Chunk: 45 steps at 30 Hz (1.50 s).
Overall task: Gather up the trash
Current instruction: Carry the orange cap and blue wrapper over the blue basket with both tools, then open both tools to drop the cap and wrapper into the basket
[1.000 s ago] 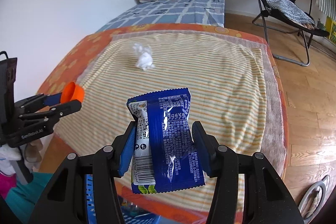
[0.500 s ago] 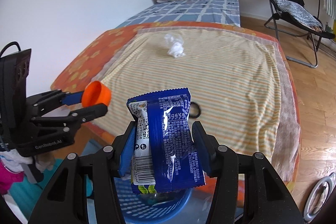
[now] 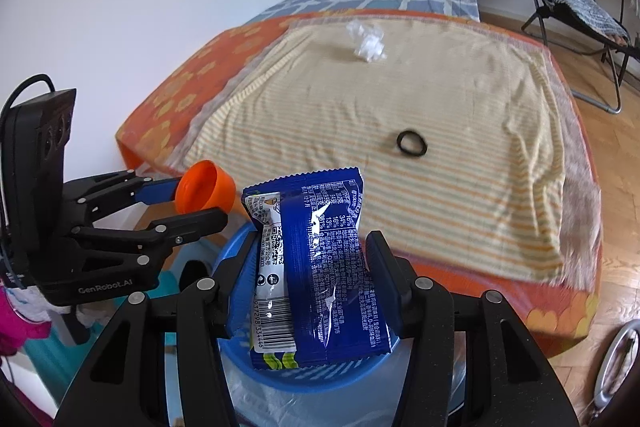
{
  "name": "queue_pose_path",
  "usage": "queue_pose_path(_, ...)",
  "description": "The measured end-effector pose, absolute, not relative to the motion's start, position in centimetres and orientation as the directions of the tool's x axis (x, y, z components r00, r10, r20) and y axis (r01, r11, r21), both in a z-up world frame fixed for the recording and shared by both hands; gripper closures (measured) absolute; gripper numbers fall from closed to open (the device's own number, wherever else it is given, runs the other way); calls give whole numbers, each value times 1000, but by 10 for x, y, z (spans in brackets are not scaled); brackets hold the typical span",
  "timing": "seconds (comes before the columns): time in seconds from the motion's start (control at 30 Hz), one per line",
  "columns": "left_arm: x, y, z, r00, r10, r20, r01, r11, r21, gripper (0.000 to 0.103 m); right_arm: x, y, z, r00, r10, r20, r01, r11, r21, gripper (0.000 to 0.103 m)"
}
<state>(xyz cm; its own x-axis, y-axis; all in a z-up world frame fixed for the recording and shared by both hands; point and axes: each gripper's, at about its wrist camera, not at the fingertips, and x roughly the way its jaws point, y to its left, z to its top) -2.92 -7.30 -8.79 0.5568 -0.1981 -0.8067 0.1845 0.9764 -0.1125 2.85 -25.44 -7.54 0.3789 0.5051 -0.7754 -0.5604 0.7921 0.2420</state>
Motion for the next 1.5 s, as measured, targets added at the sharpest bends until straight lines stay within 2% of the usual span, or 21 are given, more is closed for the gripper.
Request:
queue_pose_path(0.53, -51, -71, -124, 471, -199, -860, 176, 976, -129, 55, 3, -247, -120, 276, 483, -831, -567, 780, 265, 51)
queue_pose_path(1.5, -54, -73, -133, 444, -199, -874, 174, 976, -135, 55, 1, -243, -132, 241, 460, -855, -547, 792, 272, 50)
